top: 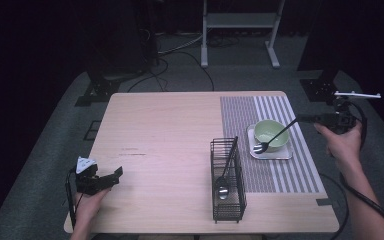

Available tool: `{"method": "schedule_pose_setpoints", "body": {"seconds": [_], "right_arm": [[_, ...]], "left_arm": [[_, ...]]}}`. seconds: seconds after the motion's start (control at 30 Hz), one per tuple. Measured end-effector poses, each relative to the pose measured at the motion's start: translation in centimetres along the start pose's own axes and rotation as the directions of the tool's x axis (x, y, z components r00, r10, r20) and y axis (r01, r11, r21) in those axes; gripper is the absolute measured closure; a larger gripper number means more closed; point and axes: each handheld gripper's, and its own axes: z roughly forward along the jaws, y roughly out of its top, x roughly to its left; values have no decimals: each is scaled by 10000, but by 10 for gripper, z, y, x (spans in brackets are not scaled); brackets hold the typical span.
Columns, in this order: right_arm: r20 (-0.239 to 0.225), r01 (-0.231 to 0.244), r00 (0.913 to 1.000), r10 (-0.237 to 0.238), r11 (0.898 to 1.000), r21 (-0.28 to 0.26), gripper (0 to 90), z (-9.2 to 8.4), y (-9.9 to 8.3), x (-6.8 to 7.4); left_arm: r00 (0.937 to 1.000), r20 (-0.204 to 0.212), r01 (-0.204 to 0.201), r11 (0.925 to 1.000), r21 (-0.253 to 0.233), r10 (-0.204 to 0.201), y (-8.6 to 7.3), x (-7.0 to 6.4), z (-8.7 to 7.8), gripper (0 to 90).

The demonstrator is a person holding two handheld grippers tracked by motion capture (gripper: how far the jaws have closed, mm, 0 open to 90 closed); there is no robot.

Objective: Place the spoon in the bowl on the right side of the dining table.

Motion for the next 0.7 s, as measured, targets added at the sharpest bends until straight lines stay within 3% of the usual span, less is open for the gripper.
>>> {"method": "schedule_pose_setpoints", "body": {"seconds": [0.7], "right_arm": [[323,-378,9987,397,9976,-586,886,-8,10,-8]], "left_arm": [[10000,19,14,10000,-10,-14,0,0,0,4]]}}
